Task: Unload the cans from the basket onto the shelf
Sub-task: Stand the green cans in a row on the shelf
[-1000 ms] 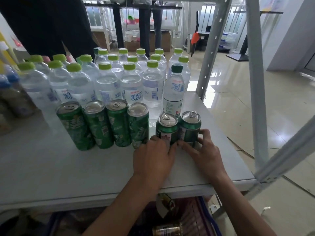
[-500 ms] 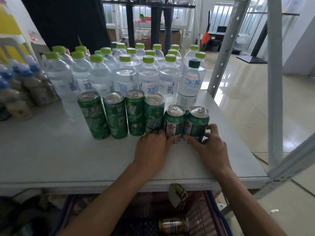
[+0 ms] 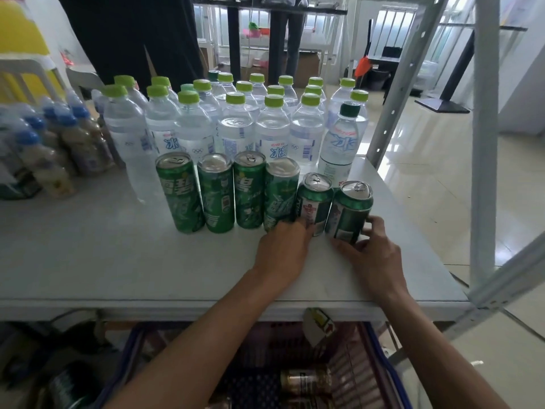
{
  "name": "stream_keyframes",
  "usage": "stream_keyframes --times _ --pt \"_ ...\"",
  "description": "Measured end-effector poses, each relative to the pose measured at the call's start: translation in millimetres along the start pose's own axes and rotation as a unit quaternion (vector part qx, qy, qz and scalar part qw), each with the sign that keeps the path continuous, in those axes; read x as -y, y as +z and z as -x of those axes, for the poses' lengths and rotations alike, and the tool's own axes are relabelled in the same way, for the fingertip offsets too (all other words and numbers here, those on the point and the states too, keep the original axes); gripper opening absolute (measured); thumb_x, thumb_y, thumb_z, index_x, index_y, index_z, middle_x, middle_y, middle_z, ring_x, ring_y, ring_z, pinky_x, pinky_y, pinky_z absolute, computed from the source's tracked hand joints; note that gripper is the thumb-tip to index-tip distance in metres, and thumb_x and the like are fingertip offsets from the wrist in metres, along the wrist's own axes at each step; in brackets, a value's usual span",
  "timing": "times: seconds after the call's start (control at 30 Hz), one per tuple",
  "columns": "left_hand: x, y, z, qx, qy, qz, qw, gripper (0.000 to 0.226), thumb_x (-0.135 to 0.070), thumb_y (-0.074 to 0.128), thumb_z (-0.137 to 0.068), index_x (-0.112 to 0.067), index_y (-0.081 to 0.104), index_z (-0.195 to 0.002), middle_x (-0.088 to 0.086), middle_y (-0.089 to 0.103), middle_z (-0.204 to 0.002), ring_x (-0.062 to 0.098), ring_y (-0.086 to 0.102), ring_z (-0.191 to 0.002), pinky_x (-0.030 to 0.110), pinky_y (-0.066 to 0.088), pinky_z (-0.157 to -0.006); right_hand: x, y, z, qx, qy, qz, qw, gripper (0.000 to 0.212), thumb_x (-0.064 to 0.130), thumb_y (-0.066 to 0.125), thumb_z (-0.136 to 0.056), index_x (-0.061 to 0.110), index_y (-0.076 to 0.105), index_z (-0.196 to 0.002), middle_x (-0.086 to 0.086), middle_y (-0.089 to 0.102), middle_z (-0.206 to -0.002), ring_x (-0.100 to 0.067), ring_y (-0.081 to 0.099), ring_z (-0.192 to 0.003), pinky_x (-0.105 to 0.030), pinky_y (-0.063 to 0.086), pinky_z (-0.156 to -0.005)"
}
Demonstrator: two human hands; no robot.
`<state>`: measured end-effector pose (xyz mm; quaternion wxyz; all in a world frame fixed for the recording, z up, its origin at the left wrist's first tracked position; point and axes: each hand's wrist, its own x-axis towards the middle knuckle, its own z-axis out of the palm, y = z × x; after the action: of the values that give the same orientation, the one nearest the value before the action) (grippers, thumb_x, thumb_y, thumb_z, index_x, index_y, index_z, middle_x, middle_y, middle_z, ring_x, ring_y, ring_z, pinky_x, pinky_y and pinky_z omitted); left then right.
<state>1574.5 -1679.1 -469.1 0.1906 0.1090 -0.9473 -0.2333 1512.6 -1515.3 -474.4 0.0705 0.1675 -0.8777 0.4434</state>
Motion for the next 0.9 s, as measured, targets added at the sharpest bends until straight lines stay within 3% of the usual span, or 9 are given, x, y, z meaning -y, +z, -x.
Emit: stream_keyframes --times 0.1,0.23,0.33,0.4,0.43,0.53,0.6,0.83,0.9 --pt "14.5 -6.3 6.5 -0.001 -0.012 0.054 0.998 0.031 -0.039 0.047 -0.103 -0.011 0.059 -0.097 0.009 0.067 -0.090 0.025 0.065 -0.077 0.039 0.055 -0.067 3.6 0.0 -1.0 -0.006 -0.003 0.004 1.000 0.061 0.028 0.079 -0.087 0.012 0.048 -0.137 -0.013 0.070 -0.121 0.001 0.054 -0.069 -0.024 0.042 -0.064" --pt "29.6 -29.9 13.0 -0.014 -0.001 0.101 0.995 0.017 -0.032 0.056 -0.100 -0.016 0.059 -0.094 -0.001 0.065 -0.090 0.015 0.062 -0.077 0.040 0.056 -0.072 5.3 2.5 -1.5 -0.012 -0.003 0.004 1.000 0.065 0.028 0.081 -0.086 0.010 0.047 -0.139 -0.015 0.070 -0.121 -0.015 0.064 -0.080 -0.029 0.046 -0.075" --pt "33.2 -62.9 6.5 -0.140 0.065 0.041 0.987 0.012 -0.023 0.065 -0.093 -0.015 0.056 -0.097 0.000 0.057 -0.100 0.011 0.058 -0.082 0.030 0.058 -0.069 4.9 6.0 -0.5 -0.016 -0.002 0.002 1.000 0.063 0.027 0.083 -0.084 0.009 0.048 -0.134 -0.014 0.071 -0.118 -0.029 0.068 -0.096 -0.030 0.048 -0.078" --pt "36.8 -89.9 -5.0 -0.240 0.100 -0.036 0.965 0.031 -0.020 0.069 -0.088 -0.010 0.054 -0.114 0.007 0.052 -0.116 0.009 0.054 -0.094 0.010 0.049 -0.069 4.9 9.0 -0.8 -0.020 0.001 0.004 1.000 0.061 0.025 0.084 -0.083 0.009 0.049 -0.130 -0.014 0.071 -0.115 -0.030 0.068 -0.096 -0.030 0.048 -0.076" --pt "38.3 -101.9 -12.2 -0.262 0.098 -0.081 0.957 0.042 -0.022 0.071 -0.086 -0.009 0.053 -0.122 0.009 0.050 -0.124 0.012 0.053 -0.099 0.009 0.046 -0.071 4.5 9.3 -1.2 -0.024 0.003 0.006 1.000 0.061 0.025 0.084 -0.082 0.009 0.049 -0.128 -0.013 0.071 -0.114 -0.030 0.068 -0.095 -0.031 0.048 -0.076" --pt "43.1 -124.6 -29.5 -0.211 0.065 -0.213 0.952 0.061 -0.038 0.074 -0.084 -0.014 0.055 -0.137 0.007 0.053 -0.137 0.028 0.049 -0.119 0.037 0.044 -0.096 4.3 11.1 -1.4 -0.031 0.001 0.014 0.999 0.060 0.027 0.085 -0.081 0.009 0.048 -0.126 -0.014 0.070 -0.112 -0.031 0.068 -0.094 -0.033 0.050 -0.075" --pt "44.0 -128.6 -35.4 -0.149 0.060 -0.213 0.964 0.069 -0.048 0.073 -0.084 -0.020 0.052 -0.143 0.003 0.057 -0.142 0.030 0.047 -0.127 0.045 0.034 -0.103 4.1 11.7 -1.0 -0.032 -0.002 0.016 0.999 0.060 0.027 0.085 -0.081 0.009 0.048 -0.125 -0.014 0.069 -0.111 -0.031 0.068 -0.093 -0.035 0.052 -0.075" --pt "56.8 -135.3 -38.4 -0.111 0.087 -0.067 0.988 0.052 -0.032 0.080 -0.081 -0.022 0.066 -0.130 0.003 0.073 -0.121 0.023 0.066 -0.111 0.045 0.039 -0.110 1.0 12.0 -1.3 -0.029 -0.006 0.018 0.999 0.060 0.027 0.085 -0.082 0.010 0.048 -0.125 -0.013 0.069 -0.111 -0.030 0.067 -0.091 -0.033 0.050 -0.073" --pt "61.8 -142.1 -38.9 -0.079 0.088 -0.023 0.993 0.053 -0.028 0.083 -0.078 -0.023 0.067 -0.129 0.003 0.073 -0.119 0.019 0.066 -0.108 0.035 0.041 -0.107 1.3 12.2 -1.7 -0.030 -0.006 0.016 0.999 0.059 0.027 0.085 -0.081 0.010 0.048 -0.123 -0.011 0.069 -0.111 -0.030 0.067 -0.091 -0.032 0.048 -0.073"
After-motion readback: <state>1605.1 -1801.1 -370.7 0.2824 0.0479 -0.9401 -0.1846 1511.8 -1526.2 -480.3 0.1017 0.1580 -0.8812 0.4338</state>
